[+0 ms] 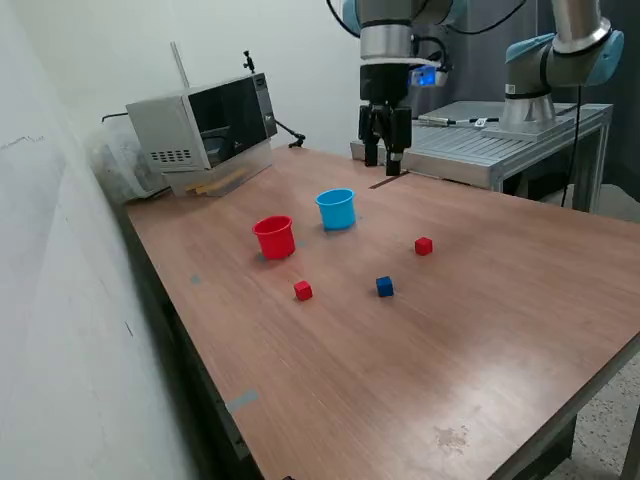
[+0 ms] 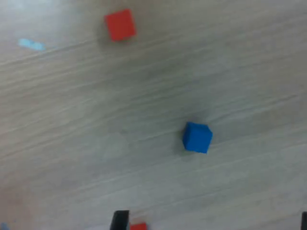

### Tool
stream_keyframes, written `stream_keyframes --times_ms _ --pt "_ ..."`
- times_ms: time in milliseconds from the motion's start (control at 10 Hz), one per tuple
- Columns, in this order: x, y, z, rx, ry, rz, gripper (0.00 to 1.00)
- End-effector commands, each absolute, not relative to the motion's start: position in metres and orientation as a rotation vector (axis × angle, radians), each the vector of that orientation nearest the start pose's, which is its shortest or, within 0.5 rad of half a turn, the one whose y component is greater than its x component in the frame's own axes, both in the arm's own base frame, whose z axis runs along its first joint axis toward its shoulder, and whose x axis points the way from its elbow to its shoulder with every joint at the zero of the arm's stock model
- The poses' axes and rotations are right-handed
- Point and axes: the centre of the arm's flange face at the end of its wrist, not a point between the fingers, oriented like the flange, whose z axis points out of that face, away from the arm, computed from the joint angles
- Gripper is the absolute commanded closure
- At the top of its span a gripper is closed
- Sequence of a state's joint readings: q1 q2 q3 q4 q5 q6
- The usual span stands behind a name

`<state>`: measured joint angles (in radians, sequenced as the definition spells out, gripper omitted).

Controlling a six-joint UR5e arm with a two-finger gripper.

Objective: Place red objects in the red bin, and blue objects in the blue bin.

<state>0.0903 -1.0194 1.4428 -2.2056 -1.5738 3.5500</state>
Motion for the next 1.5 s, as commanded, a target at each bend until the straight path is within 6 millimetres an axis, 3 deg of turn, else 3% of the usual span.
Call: stream_keyframes --times_ms 0,200,400,500,1000,1100,1400 --pt "-0.714 -0.204 0.202 -1.786 2.702 0.118 0.00" --pt "-0.724 -0.205 0.136 -1.732 2.668 0.065 0.00" --pt "-0.730 -0.205 0.104 -1.730 2.670 0.072 0.00" --pt "-0.736 -0.205 0.096 -1.728 2.668 0.084 0.00" --pt "-0.746 -0.206 0.104 -1.749 2.702 0.115 0.00" --pt "-0.743 -0.207 0.102 -1.748 2.695 0.113 1.00" --pt "-0.742 -0.207 0.101 -1.752 2.688 0.104 1.00"
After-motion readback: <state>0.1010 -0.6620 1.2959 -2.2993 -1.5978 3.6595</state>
